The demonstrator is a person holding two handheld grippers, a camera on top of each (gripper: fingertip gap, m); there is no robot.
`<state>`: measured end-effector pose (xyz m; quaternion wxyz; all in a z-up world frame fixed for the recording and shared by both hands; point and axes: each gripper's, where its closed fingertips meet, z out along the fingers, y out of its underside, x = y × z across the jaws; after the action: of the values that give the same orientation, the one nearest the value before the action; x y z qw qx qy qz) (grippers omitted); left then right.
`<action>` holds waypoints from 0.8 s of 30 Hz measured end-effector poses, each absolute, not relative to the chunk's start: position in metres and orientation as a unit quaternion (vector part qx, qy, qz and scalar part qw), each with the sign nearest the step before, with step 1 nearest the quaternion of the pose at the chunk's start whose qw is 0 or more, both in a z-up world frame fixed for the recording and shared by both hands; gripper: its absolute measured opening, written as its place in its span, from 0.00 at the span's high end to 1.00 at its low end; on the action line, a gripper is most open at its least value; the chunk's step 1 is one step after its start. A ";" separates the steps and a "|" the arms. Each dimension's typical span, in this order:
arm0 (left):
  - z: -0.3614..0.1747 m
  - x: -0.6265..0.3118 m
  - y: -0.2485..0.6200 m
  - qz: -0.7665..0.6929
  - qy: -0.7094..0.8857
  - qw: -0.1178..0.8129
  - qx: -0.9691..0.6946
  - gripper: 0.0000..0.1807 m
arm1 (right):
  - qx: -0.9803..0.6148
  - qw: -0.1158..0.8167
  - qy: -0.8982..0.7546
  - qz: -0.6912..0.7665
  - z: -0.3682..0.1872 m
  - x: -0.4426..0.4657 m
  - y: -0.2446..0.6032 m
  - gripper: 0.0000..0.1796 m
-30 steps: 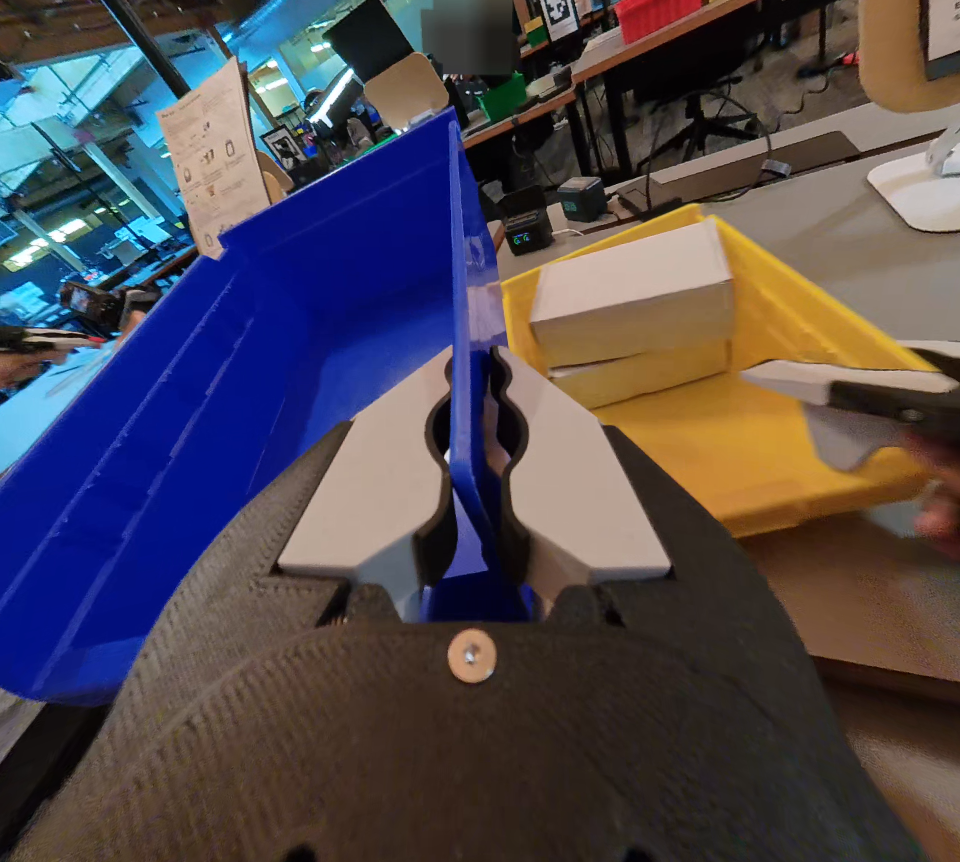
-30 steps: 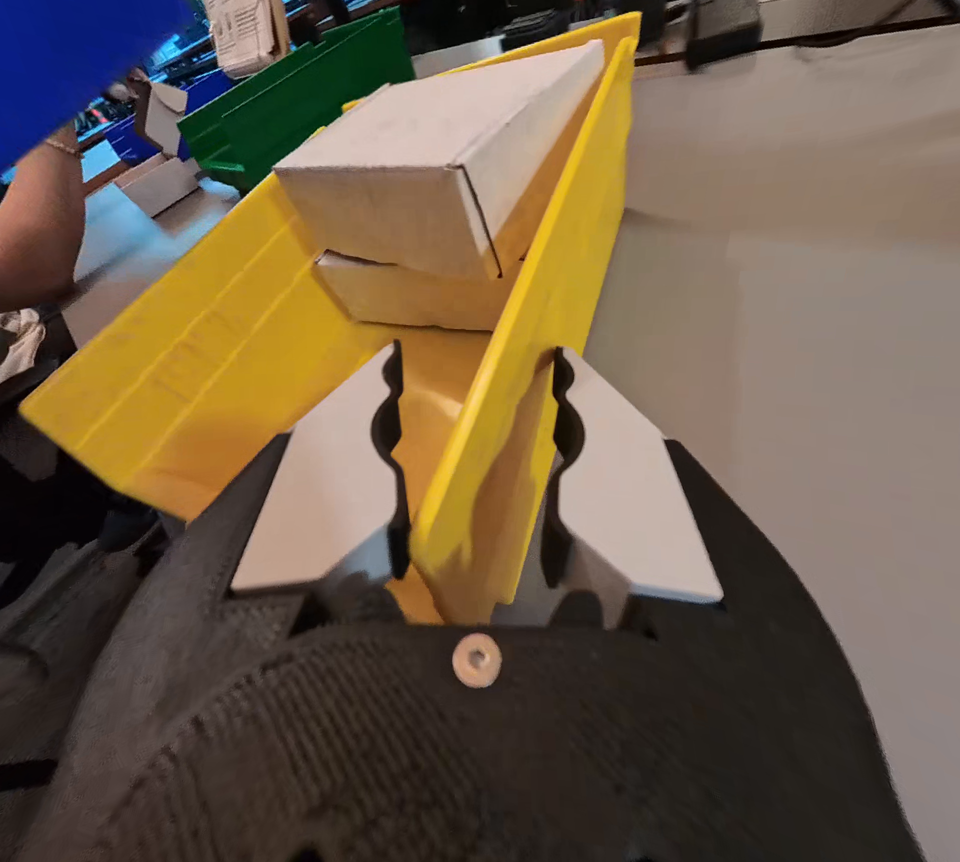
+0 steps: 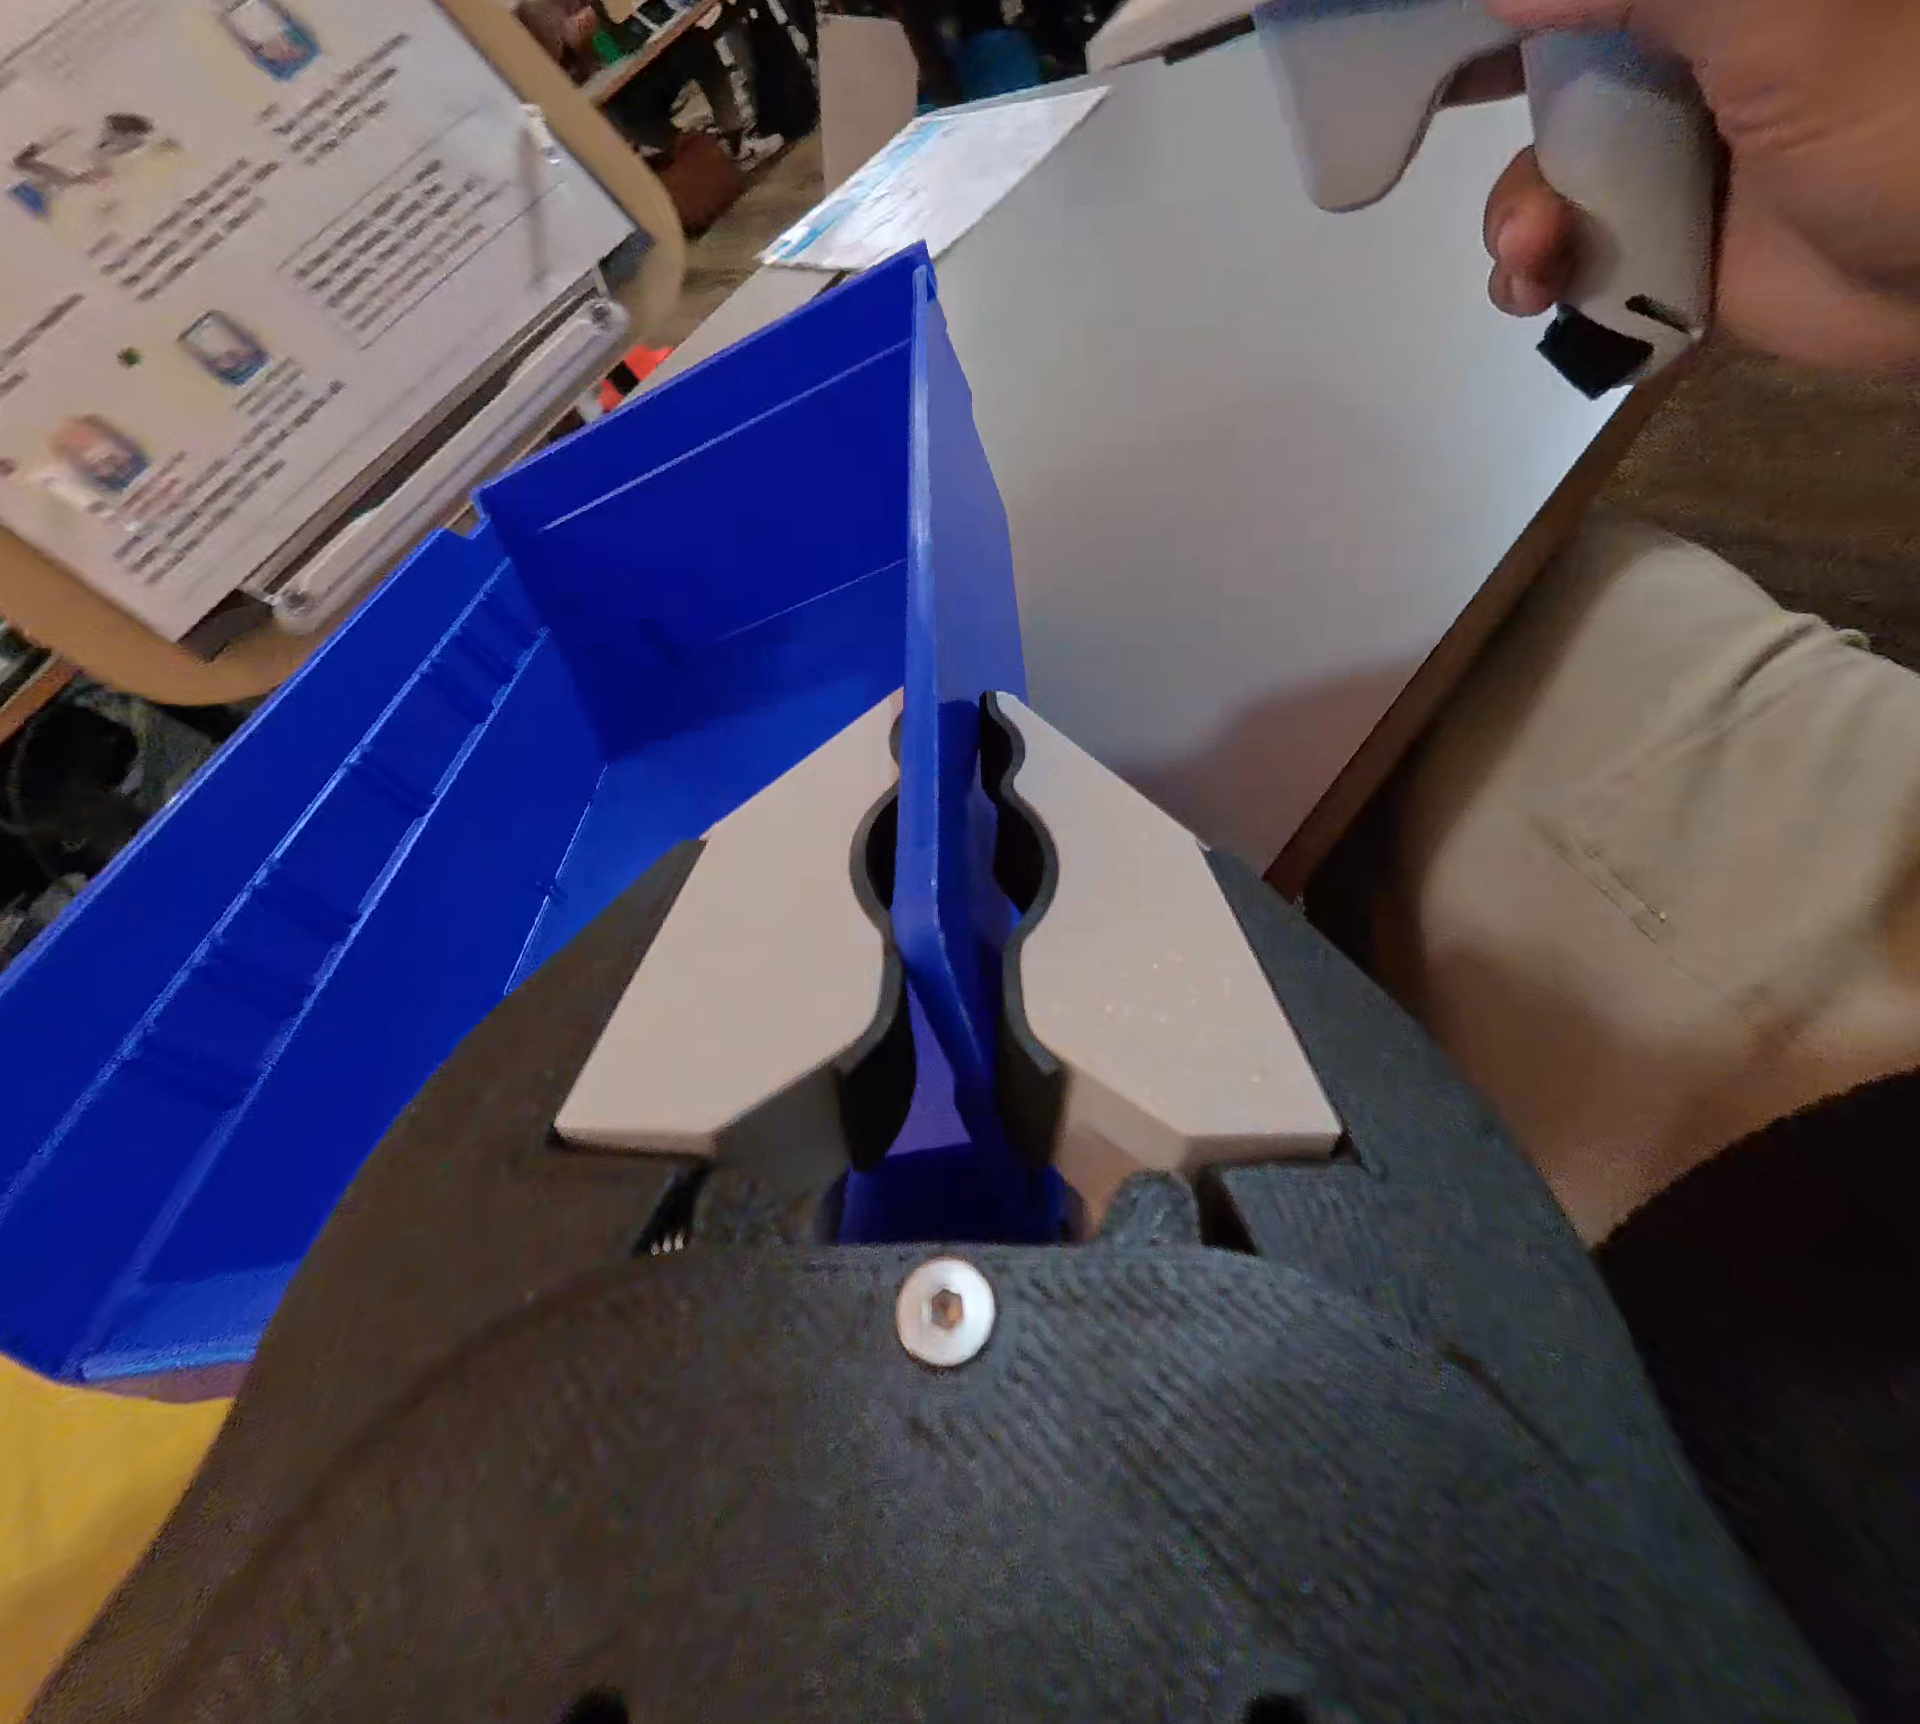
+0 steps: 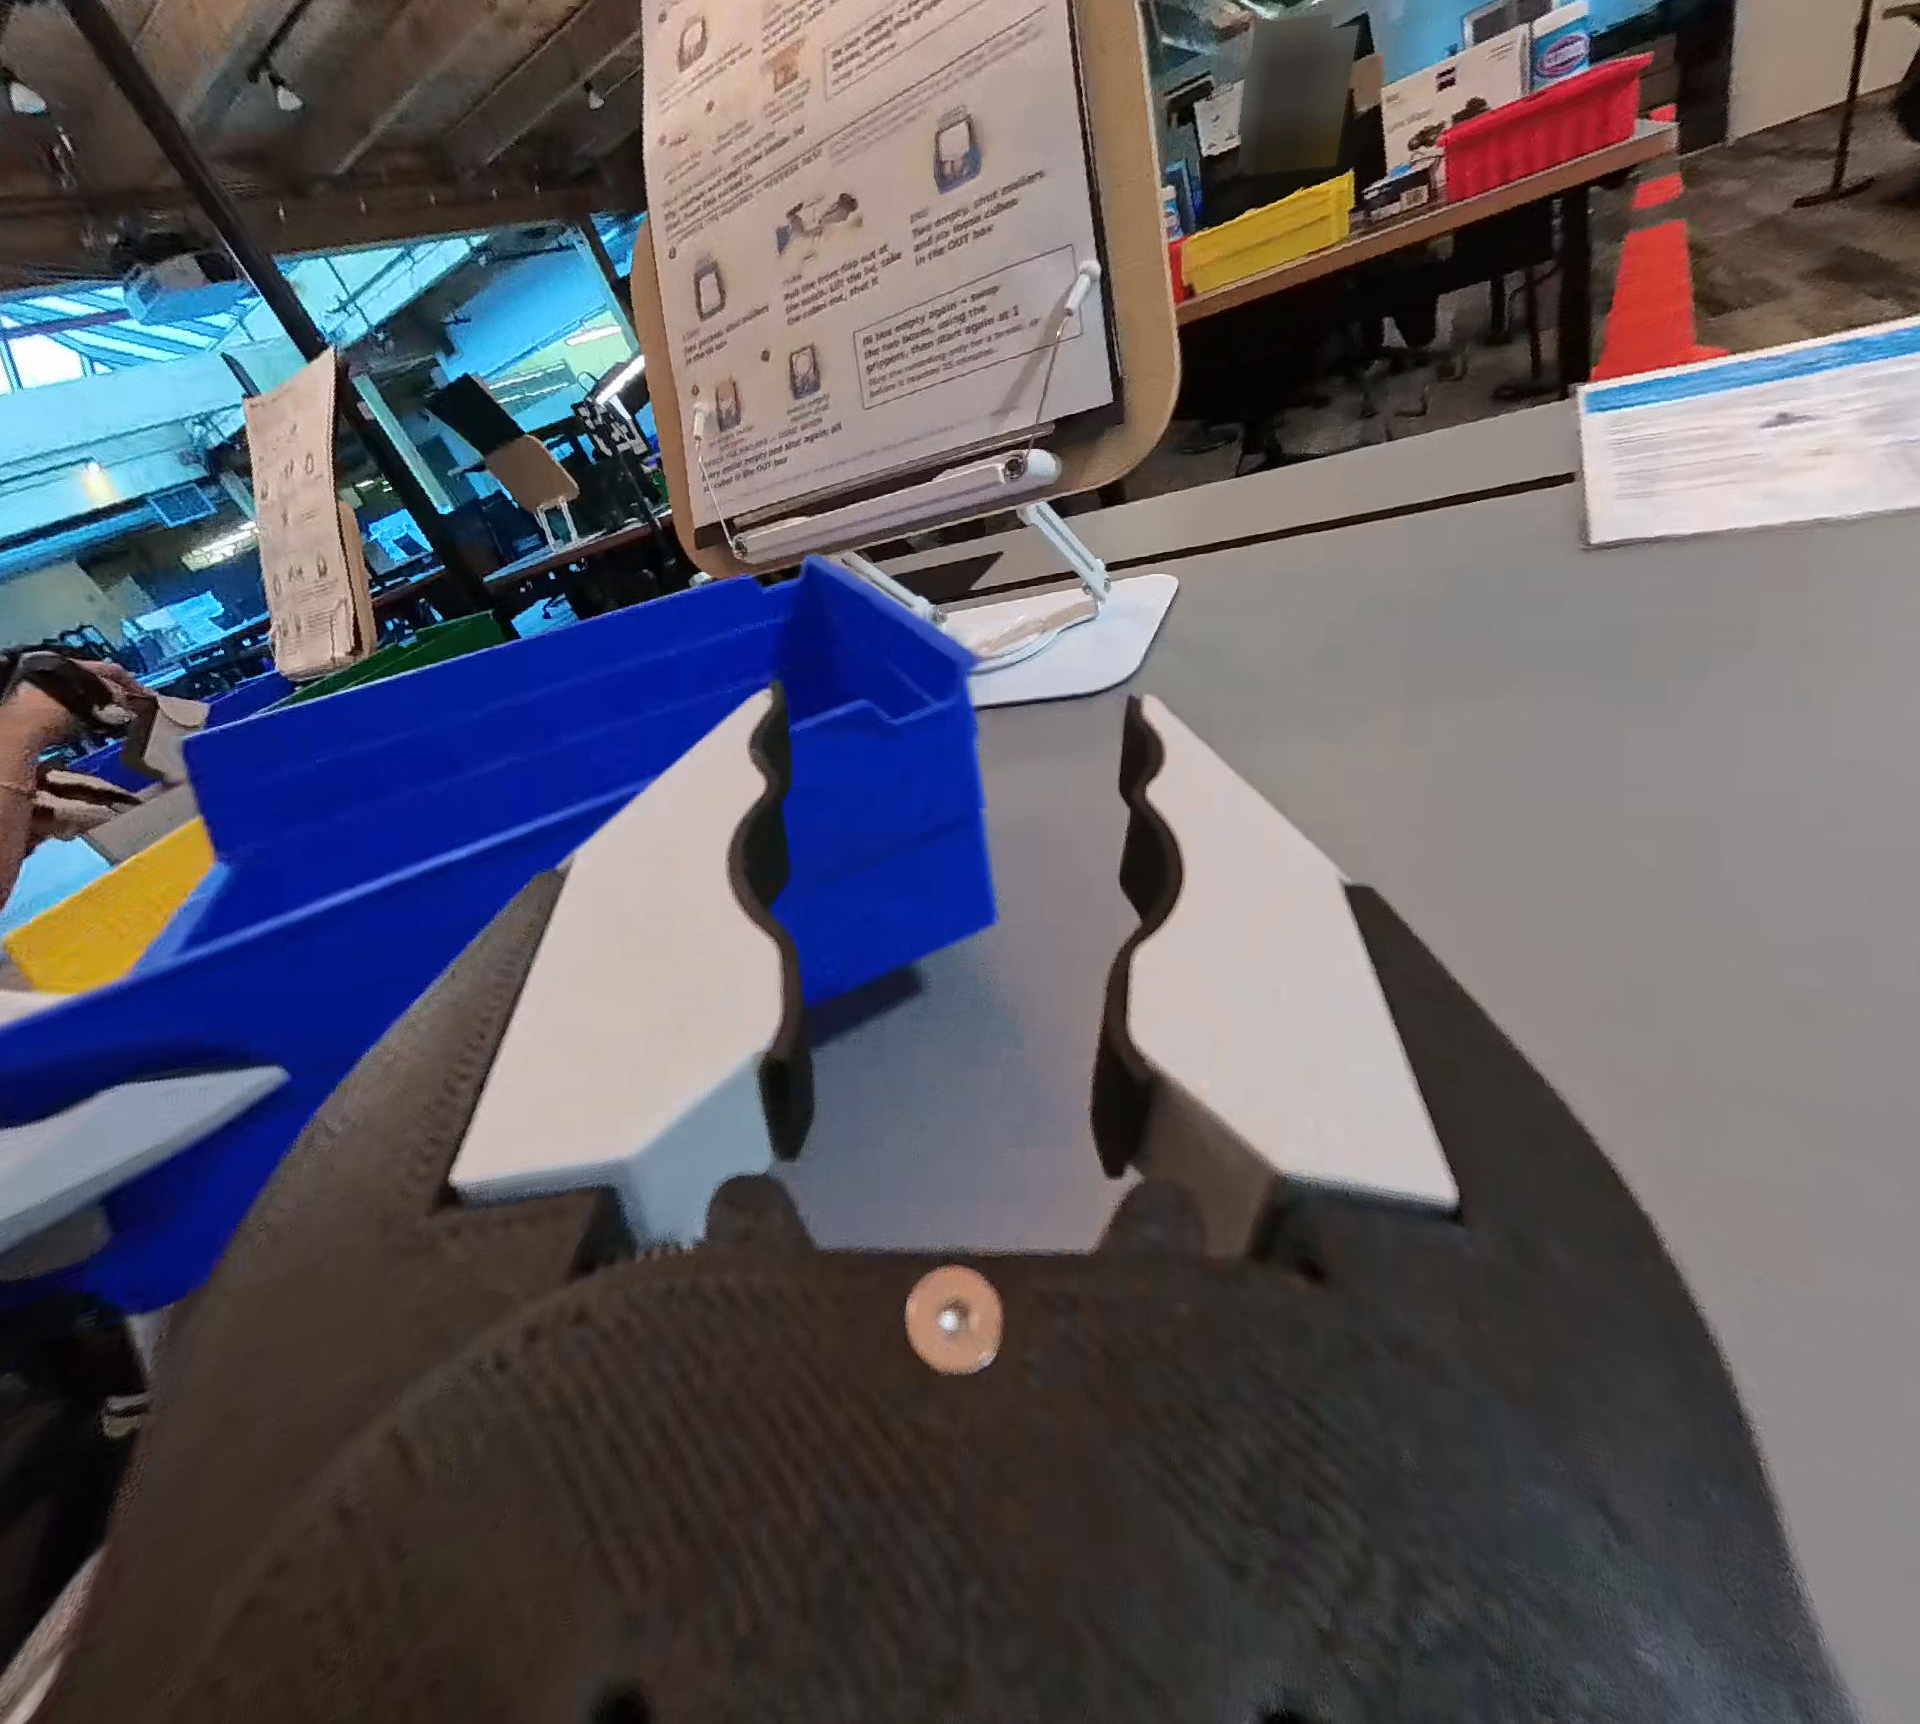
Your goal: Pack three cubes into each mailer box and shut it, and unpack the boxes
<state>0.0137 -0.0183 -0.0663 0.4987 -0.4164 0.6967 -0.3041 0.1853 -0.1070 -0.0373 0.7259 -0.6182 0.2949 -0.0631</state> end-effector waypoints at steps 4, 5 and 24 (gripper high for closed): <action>-0.081 0.044 -0.030 -0.310 0.707 0.496 -0.397 0.99 | -0.646 0.703 0.289 -0.074 -0.051 0.179 -0.103 0.64; -0.084 0.049 -0.031 -0.311 0.708 0.494 -0.396 0.99 | -0.653 0.697 0.285 -0.079 -0.053 0.175 -0.101 0.64; -0.124 0.073 -0.057 -0.413 0.701 0.419 -0.403 0.89 | -0.722 0.651 0.222 -0.070 -0.075 0.113 -0.079 0.61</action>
<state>0.0732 -0.0571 -0.1244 0.4188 -0.4031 0.7010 -0.4132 0.1131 -0.0791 -0.0752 0.6514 -0.7221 0.2223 -0.0703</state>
